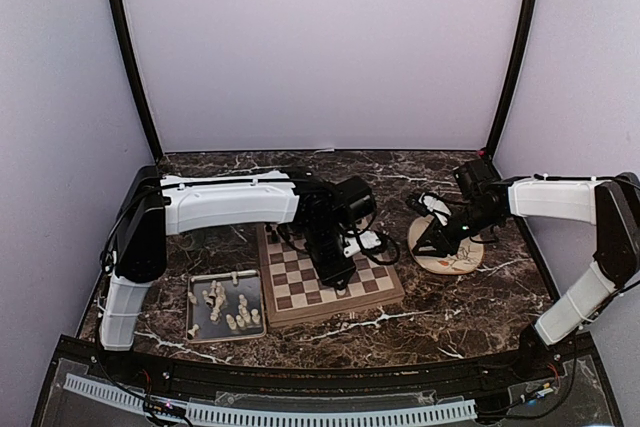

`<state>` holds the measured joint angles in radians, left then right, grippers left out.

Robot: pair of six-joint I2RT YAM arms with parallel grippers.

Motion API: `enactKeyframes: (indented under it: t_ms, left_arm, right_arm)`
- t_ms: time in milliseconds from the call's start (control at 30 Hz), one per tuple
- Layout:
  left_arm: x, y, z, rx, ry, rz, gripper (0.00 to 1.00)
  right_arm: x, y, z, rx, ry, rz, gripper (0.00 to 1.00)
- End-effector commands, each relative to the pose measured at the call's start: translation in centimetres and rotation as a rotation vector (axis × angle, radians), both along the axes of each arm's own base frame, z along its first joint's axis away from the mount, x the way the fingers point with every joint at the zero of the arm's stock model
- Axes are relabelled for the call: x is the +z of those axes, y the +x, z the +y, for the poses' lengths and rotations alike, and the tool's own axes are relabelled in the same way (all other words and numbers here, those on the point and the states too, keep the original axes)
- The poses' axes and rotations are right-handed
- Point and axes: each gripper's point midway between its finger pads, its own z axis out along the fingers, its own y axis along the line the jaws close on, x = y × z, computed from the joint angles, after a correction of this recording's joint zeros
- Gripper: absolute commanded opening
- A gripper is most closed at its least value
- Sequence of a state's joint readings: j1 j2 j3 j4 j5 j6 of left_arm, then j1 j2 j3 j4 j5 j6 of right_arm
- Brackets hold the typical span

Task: Set up the chess pieces on the board
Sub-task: Place the king at e1.

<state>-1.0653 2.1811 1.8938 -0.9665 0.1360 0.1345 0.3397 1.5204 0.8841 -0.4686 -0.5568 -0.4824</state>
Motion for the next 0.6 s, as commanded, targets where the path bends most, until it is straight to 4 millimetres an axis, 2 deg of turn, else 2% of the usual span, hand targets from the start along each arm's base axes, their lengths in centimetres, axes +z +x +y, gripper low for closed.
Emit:
enactKeyframes:
  t_ms: [0,200,367,400,433,467,500,567]
  left_arm:
    - [0.7,0.1,-0.6,0.009,-0.011,-0.012,0.30]
    - [2.4,0.4,-1.5,0.019,-0.059,-0.025,0.36]
    - [6.5,1.8,-1.8,0.045,-0.132,-0.125,0.41]
    - [7.7,2.3,-1.6,0.062,-0.149,-0.161,0.46]
    - [9.0,2.8,-1.2,0.089,-0.168,-0.201,0.59]
    - [10.3,3.5,-0.7,0.128,-0.191,-0.245,0.90]
    - [11.5,4.2,0.1,0.176,-0.210,-0.291,0.98]
    - [13.3,5.1,2.2,0.270,-0.246,-0.363,0.99]
  right_arm:
    - [-0.3,0.0,-0.1,0.006,-0.001,-0.001,0.35]
    - [-0.3,-0.1,-0.1,0.007,-0.001,-0.001,0.35]
    - [-0.2,0.0,0.0,0.008,0.003,0.002,0.36]
    - [-0.2,-0.1,0.0,0.008,0.004,0.003,0.36]
    - [-0.3,-0.1,0.0,0.007,0.004,0.005,0.35]
    - [-0.2,-0.1,0.1,0.010,0.008,0.006,0.35]
    - [-0.2,-0.1,0.1,0.010,0.010,0.007,0.35]
    - [-0.1,-0.1,0.2,0.014,0.014,0.010,0.35]
